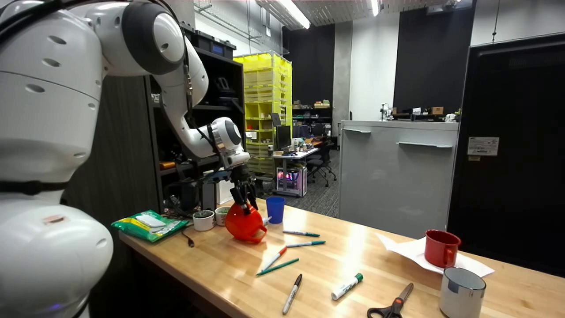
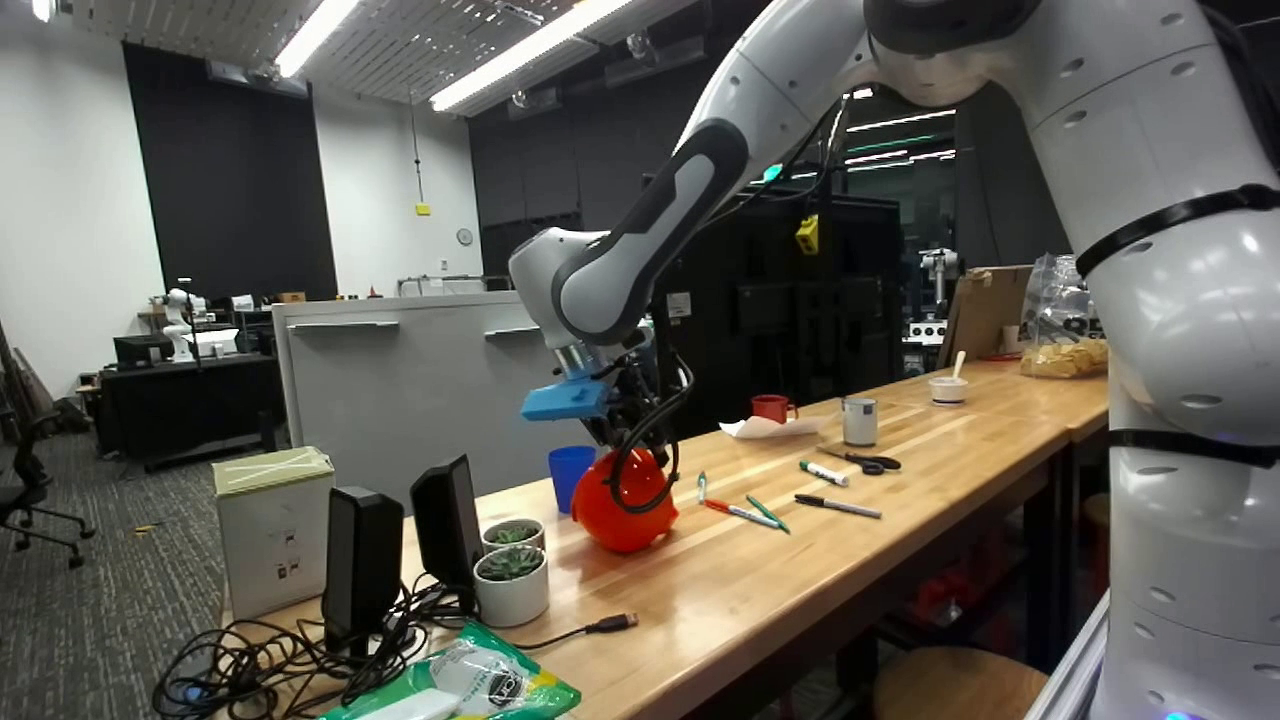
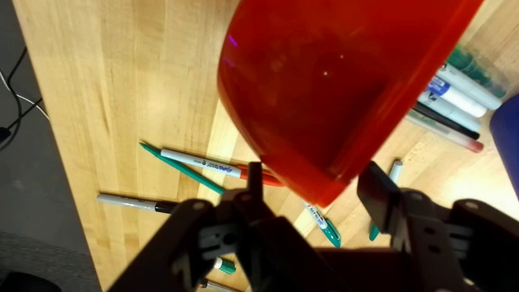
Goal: Remove one pencil from the cup, then put the cup upright
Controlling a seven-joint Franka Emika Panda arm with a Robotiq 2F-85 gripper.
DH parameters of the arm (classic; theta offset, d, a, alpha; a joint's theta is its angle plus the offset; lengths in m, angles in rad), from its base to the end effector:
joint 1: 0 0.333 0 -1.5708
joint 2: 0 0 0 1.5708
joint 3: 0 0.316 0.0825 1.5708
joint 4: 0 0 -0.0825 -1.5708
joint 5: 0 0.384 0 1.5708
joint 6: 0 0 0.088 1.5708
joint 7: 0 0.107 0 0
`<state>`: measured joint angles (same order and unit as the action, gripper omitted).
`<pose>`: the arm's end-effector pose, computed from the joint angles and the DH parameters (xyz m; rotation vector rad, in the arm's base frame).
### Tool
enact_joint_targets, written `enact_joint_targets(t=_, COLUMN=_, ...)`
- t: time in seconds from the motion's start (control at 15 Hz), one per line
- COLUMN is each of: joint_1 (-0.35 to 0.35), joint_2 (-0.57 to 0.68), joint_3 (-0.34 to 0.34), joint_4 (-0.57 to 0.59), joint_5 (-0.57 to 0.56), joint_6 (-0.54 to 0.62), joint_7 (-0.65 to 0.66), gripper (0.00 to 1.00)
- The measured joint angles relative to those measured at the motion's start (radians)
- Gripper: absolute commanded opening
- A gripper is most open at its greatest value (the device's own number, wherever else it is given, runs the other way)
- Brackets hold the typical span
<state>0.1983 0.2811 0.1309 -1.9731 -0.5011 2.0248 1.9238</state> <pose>0.5609 0.1599 0.3168 2.1770 -1.6923 0.3573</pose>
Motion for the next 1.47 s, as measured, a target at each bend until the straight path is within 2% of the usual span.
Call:
enact_joint_targets(t=0.2, joint_1=0.003, joint_2=-0.002, joint_3=0.000, joint_4=0.002, joint_5=0.010, joint_6=-0.025, joint_7=-0.004, gripper=0.07)
enact_joint_targets(t=0.33, joint_1=0.007, joint_2=-0.003, joint_3=0.000, joint_4=0.000, joint_5=0.017, joint_6=-0.032, joint_7=-0.003, gripper=0.00)
enact_joint_targets(t=0.53, joint_1=0.014, joint_2=-0.003, joint_3=0.000, joint_4=-0.015, joint_5=0.022, joint_6=-0.034, joint_7=0.000, gripper=0.02)
enact_joint_targets(t=0.93, joint_1=0.023, joint_2=-0.008, joint_3=0.000, joint_4=-0.071, joint_5=0.022, joint_6=-0.032, joint_7=0.015, gripper=0.00)
enact_joint_targets(t=1.0, joint_1=0.024, joint_2=-0.010, joint_3=0.000, joint_4=-0.082, joint_5=0.022, joint_6=-0.031, joint_7=0.018, gripper=0.26)
enact_joint_targets(t=1.13, joint_1=0.028, joint_2=-0.014, joint_3=0.000, joint_4=-0.101, joint_5=0.022, joint_6=-0.031, joint_7=0.023, gripper=0.30)
enact_joint_targets(t=1.47, joint_1=0.049, joint_2=-0.046, joint_3=0.001, joint_4=-0.120, joint_5=0.013, joint_6=-0.032, joint_7=0.030, gripper=0.63)
